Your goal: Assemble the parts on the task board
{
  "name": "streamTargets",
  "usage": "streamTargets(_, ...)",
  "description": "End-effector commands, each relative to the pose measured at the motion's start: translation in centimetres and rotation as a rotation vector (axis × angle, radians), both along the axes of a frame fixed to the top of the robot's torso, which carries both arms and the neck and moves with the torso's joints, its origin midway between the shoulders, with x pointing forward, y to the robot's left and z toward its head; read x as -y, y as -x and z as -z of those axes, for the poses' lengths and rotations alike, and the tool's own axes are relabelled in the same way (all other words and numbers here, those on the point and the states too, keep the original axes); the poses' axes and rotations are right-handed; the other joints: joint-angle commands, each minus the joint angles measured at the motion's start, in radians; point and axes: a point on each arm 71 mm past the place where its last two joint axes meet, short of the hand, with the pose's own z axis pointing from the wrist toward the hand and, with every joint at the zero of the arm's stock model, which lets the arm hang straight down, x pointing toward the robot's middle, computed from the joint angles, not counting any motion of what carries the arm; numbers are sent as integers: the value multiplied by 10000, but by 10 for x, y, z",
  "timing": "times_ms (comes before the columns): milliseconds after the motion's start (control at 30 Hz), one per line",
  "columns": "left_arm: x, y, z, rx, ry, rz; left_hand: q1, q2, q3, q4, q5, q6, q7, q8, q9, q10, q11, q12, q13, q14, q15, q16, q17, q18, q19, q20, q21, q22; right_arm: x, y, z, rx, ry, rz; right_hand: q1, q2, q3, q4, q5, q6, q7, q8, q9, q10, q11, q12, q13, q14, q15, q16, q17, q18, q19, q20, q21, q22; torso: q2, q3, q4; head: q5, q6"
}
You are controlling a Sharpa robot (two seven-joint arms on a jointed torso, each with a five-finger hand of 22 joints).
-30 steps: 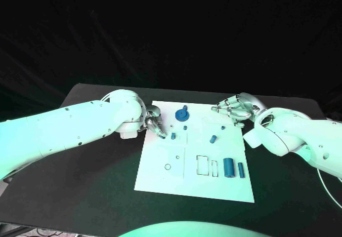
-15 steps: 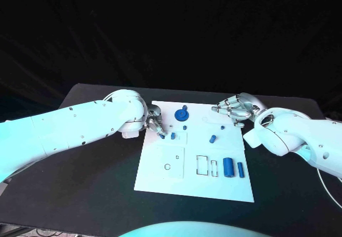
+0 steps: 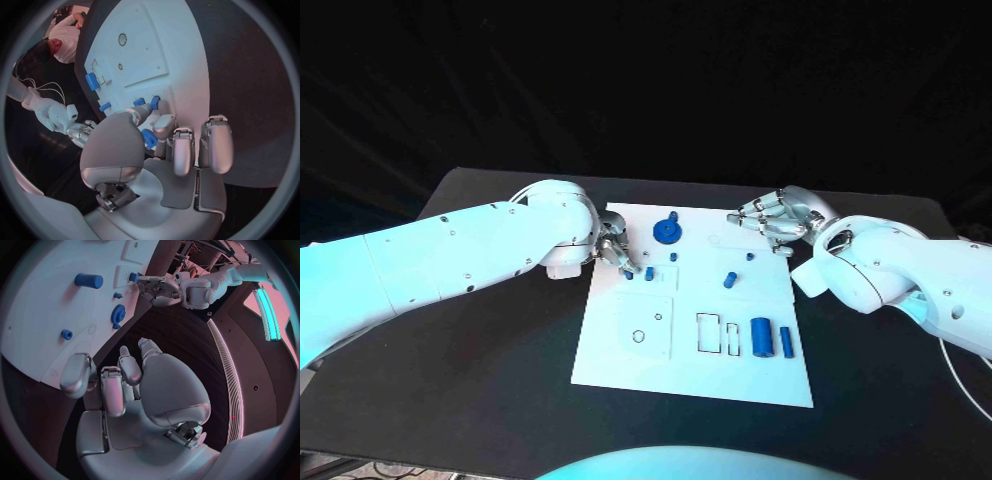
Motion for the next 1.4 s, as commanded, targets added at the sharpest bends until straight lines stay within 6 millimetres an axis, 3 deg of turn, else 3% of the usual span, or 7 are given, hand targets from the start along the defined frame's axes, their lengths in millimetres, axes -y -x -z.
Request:
streamTargets(33, 4, 4, 5, -382, -186, 268, -141, 17, -133, 42, 19, -12, -31, 67, 22, -10, -59, 43, -13, 1050, -79, 24, 2635, -56, 235, -77, 32, 1358, -2, 0, 0, -4, -47, -159, 65, 11, -14, 15, 51, -76, -3, -11, 16, -66, 22, -9, -5, 799, 21, -45, 1584, 203, -63, 22, -34, -18, 1, -4, 8, 6, -9)
streamTargets(333, 0, 2, 5, -304, -244, 31, -502, 48, -513, 332, 19, 19, -35, 111, 70, 2, -64, 74, 4, 1050, -89, 24, 2635, -80, 285, -88, 107, 1443, -2, 0, -1, 121, -84, -128, 124, -4, -4, -17, 76, -92, -4, -18, 13, -63, 17, -1, 1, 798, 20, -46, 1583, 203, -62, 22, -35, -17, -2, -1, -4, 14, -13)
streamTargets(600, -7, -4, 4, 70, 22, -395, -1147, -44, -1755, 849, -8, 67, -19, 202, 158, -1, -48, 102, 3, 1050, -76, 24, 2635, -74, 277, -81, 63, 1438, -2, 0, -2, 278, -253, -49, 204, -47, -7, -48, 113, -191, 27, -62, -3, -260, 42, -230, -216, 711, 34, -254, 1280, 275, -265, 31, -244, -409, -6, 2, -20, -7, 26)
streamTargets(833, -10, -6, 2, 381, 303, -607, -1729, 168, -3066, 886, -38, 20, -40, 189, 181, -3, -64, 136, 25, 1050, -94, 24, 2635, -76, 290, -101, 61, 1469, -1, 0, -3, 339, -309, -15, 210, -40, -6, -41, 121, -209, 34, -67, -5, -314, 50, -293, -274, 690, 40, -302, 1214, 295, -323, 35, -307, -519, -1, -6, -10, -52, 41)
streamTargets(1100, -15, -6, -4, 847, 1568, -1003, -1642, 523, -3907, 888, -12, -302, 78, -86, 23, -173, 19, -15, -167, 1050, -40, 24, 2635, -25, 196, -73, -152, 1332, 0, 0, -2, 340, -311, 23, 210, -40, -6, -41, 121, -209, 34, -67, -5, -314, 50, -293, -274, 690, 40, -302, 1214, 295, -323, 35, -307, -519, -8, 3, 3, -81, 64)
streamTargets(1300, -20, -7, -12, 1305, 3524, -1399, -1212, 855, -4531, 889, 35, -687, 342, -552, -410, -899, 253, -767, -1083, 1050, 153, 24, 2635, 220, -329, 106, -1191, 581, 1, 0, -2, 321, -302, 35, 215, -34, -4, -38, 125, -214, 35, -68, -5, -326, 51, -305, -286, 687, 42, -306, 1211, 297, -331, 37, -317, -531, -1, 9, -13, -95, 121)
streamTargets(1400, -16, -7, -16, 1383, 4633, -970, -515, 1278, -4481, 845, 40, -1238, 616, -759, -615, -2707, 539, -2569, -3083, 475, 392, -1035, 1423, 684, -1628, 287, -3456, -1032, 1, 0, -2, 317, -295, 52, 215, -34, -4, -38, 125, -214, 35, -68, -5, -326, 51, -305, -286, 687, 42, -306, 1211, 297, -331, 37, -317, -531, -2, 8, -9, -118, 146)
